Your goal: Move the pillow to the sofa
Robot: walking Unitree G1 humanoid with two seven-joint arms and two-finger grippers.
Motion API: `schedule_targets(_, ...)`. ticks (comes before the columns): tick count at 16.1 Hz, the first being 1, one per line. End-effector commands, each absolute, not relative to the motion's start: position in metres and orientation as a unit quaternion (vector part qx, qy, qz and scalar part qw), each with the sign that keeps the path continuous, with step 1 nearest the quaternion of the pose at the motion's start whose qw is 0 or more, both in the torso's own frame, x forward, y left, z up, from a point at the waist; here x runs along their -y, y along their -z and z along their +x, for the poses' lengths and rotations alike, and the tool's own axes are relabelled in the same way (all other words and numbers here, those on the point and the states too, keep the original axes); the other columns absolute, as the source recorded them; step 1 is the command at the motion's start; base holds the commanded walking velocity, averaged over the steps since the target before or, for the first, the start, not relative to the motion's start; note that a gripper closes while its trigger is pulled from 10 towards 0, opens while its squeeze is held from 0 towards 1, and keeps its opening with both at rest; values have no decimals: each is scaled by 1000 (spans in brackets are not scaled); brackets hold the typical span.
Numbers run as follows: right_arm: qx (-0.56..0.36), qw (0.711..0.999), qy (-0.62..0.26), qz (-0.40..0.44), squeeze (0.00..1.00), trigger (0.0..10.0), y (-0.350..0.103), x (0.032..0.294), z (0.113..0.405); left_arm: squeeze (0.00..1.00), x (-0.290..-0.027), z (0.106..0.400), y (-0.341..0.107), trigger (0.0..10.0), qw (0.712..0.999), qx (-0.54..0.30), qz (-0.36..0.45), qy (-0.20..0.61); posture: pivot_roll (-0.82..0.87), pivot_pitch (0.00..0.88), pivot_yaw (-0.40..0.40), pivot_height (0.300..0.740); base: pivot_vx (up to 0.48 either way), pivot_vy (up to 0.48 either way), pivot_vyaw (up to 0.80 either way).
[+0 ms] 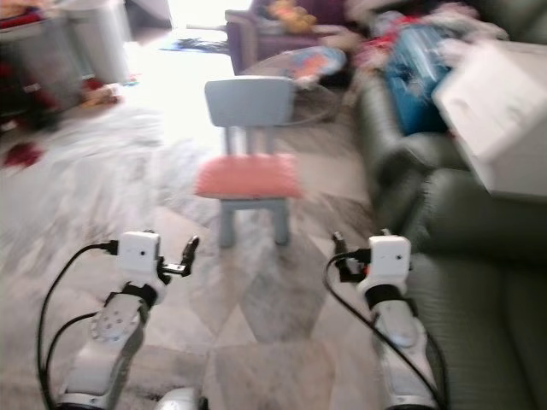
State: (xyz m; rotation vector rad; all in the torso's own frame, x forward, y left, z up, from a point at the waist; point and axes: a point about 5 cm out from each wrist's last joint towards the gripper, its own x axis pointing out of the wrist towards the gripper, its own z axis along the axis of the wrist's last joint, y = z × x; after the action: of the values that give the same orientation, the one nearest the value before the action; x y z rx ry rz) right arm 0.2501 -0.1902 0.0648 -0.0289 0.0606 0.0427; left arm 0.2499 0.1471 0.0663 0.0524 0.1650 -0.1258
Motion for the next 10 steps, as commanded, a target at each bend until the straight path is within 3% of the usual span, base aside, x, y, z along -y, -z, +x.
schedule_targets(1,-16,999,-37,-13,0,10000,-71,181,256,0,-154,250,-68,10000,995,-83,32,50,26,0,-31,740,255,0,531)
schedule_targets(10,-18,999,-35,-5,0,10000,-70,180,257,0,-152,250,-67,10000,995,-83,29,54,25,0,-31,740,277,0,0)
